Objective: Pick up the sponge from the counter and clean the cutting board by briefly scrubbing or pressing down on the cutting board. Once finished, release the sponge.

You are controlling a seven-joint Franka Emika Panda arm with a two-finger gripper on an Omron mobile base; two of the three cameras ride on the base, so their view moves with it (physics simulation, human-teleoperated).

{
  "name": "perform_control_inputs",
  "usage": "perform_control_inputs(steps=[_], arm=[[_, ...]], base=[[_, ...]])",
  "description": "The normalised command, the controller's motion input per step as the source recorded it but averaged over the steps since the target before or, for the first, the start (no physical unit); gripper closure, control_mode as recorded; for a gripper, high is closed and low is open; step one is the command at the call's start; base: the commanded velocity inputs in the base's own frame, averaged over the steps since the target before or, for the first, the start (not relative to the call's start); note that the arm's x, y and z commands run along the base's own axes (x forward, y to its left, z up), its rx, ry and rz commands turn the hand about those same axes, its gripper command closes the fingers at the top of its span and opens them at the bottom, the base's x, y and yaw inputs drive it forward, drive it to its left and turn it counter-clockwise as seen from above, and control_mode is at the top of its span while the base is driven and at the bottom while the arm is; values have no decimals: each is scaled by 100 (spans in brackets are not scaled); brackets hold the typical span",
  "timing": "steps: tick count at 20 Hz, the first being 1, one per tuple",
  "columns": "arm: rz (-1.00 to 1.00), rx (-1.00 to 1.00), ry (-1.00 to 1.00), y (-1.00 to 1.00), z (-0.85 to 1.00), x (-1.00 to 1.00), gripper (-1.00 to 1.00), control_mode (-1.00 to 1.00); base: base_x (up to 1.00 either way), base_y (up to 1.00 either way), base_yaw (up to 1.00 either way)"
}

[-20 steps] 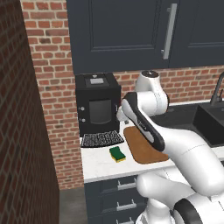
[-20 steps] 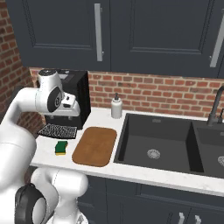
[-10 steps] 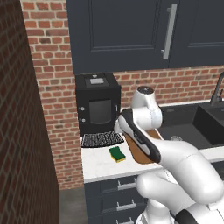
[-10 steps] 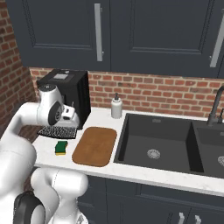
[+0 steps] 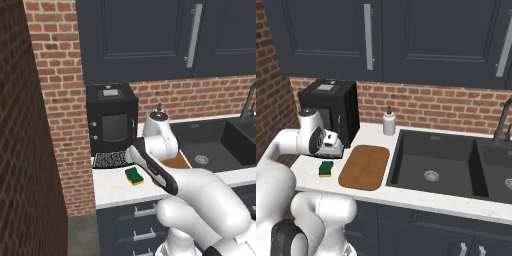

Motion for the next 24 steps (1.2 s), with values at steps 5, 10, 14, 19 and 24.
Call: perform_control_inputs(steps=[5, 10, 14, 19, 24], arm=[[0, 0, 6, 8, -32, 3, -100, -100], [0, 0, 7, 6, -24, 10, -100, -100], [0, 0, 8, 10, -22, 15, -100, -100], [1, 0, 9, 15, -18, 20, -100, -100], [1, -1, 8, 15, -13, 20, -100, -100]], base=[[0, 0, 0], [0, 0, 0], [0, 0, 0], [0, 0, 0], [0, 0, 0]])
